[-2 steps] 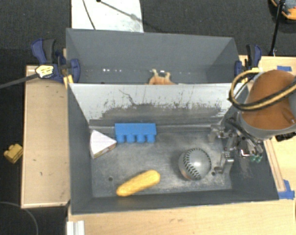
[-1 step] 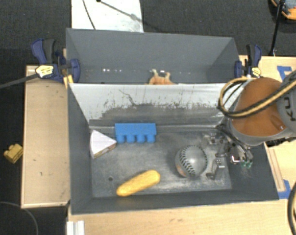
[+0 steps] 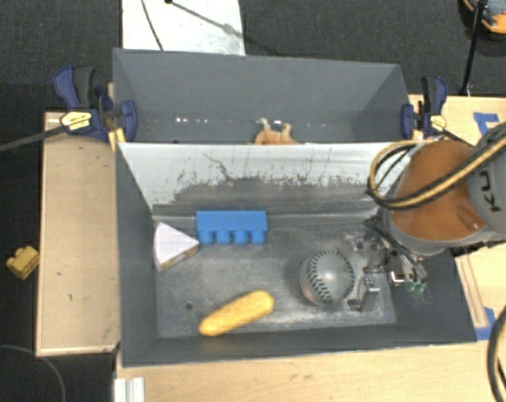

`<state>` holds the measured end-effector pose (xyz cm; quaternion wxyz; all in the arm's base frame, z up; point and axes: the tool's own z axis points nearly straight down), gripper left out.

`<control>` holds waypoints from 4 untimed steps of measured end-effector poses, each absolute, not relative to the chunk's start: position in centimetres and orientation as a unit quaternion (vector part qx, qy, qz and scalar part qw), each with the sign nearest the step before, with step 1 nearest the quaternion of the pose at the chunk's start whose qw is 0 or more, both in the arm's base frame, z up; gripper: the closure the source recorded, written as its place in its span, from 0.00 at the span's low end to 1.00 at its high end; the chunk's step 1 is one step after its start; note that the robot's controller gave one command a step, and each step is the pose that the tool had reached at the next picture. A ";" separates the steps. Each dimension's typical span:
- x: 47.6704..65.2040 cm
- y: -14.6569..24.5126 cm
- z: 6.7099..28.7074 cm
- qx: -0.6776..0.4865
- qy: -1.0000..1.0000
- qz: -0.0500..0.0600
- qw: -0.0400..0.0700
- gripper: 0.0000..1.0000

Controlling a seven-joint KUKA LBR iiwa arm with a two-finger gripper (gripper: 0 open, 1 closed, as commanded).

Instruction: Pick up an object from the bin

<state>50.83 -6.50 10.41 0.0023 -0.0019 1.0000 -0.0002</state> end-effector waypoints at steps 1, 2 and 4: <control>50.7 -5.1 8.8 0.054 0.999 0.000 0.001 0.00; 50.6 -3.3 7.9 0.062 0.998 0.000 0.000 0.00; 49.6 -1.8 7.4 -0.159 0.987 0.000 0.000 0.00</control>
Offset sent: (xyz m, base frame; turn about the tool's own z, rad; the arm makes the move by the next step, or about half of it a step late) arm -0.0034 0.0479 -0.0341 -0.0205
